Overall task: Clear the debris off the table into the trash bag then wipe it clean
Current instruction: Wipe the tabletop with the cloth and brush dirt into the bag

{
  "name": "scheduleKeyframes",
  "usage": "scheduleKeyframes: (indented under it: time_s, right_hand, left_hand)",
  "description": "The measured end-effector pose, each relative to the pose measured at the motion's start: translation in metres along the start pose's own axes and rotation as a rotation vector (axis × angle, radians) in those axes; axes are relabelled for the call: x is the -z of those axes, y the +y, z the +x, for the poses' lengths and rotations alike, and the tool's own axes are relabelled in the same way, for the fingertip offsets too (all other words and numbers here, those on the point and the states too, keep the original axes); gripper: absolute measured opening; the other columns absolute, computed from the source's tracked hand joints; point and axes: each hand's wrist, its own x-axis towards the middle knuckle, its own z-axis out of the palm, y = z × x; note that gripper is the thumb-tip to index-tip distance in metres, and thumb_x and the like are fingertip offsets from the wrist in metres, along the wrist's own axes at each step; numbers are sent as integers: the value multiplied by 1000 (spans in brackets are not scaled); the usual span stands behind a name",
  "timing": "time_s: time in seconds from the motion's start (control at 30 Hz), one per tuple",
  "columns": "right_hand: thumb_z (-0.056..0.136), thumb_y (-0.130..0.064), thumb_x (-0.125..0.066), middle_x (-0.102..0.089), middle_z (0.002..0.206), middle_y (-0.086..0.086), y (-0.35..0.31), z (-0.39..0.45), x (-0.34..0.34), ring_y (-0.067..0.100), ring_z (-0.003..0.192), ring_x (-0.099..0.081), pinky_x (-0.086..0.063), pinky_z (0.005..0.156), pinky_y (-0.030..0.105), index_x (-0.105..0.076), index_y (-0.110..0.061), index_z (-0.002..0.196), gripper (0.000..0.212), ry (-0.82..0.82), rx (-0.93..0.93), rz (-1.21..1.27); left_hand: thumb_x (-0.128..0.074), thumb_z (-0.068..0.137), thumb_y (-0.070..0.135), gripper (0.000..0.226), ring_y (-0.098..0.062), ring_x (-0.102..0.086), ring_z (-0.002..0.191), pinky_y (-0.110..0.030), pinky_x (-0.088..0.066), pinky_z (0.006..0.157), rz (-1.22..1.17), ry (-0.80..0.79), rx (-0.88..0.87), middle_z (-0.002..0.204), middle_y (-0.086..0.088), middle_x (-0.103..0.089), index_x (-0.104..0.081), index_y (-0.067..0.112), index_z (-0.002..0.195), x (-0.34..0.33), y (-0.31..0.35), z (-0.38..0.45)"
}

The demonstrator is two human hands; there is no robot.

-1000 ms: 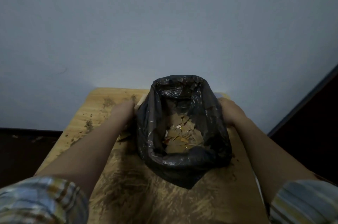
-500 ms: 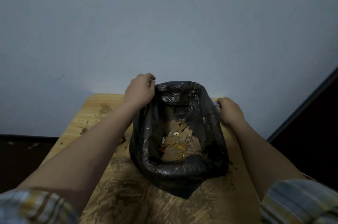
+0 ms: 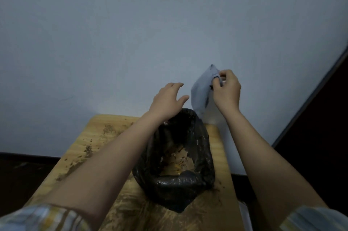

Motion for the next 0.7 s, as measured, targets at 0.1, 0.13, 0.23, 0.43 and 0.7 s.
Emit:
scheduleKeyframes:
  time_s: [0.1,0.13,0.23,0.43,0.7]
  right_hand:
    - [93,-16,-56,-60,84,2,-47,-8,7,26,82,-62,-53,76,43,-57,-10,91,6,6,3,148]
    - [93,-16,-57,-58,78,-2,-60,-13,8,22,77,-63,-55,73,39,-56,-12,89,6,9,-11,200]
    - [92,-14,-59,-56,73,-8,-93,-33,11,1,61,-61,-57,61,22,-54,-17,82,12,30,-111,379]
    - [93,-16,-59,-64,81,9,-120,-75,15,21,78,-67,-60,73,31,-57,-15,85,8,-209,-237,416]
    - [87,-32,-64,-67,103,-12,-104,-142,14,2,94,-63,-51,83,27,-63,-35,101,14,-532,-173,162]
  left_hand:
    - [-61,89,40,67,-25,-35,133,-38,-32,108,-136,6,-33,146,-9,-38,-34,15,145,16,26,-4]
    - [-63,87,40,69,-25,-36,132,-39,-34,106,-156,25,-34,144,-9,-38,-33,15,144,22,31,-8]
    - [-63,87,32,64,-31,-42,125,-43,-41,97,-96,128,21,141,-10,-39,-34,16,141,45,32,-25]
    - [-51,77,10,41,-32,-57,98,-31,-38,68,0,131,109,108,-4,-61,-57,25,114,94,6,-69]
    - [-44,83,13,15,-32,-55,84,-33,-40,63,47,39,243,95,-8,-61,-52,16,96,119,-39,-125]
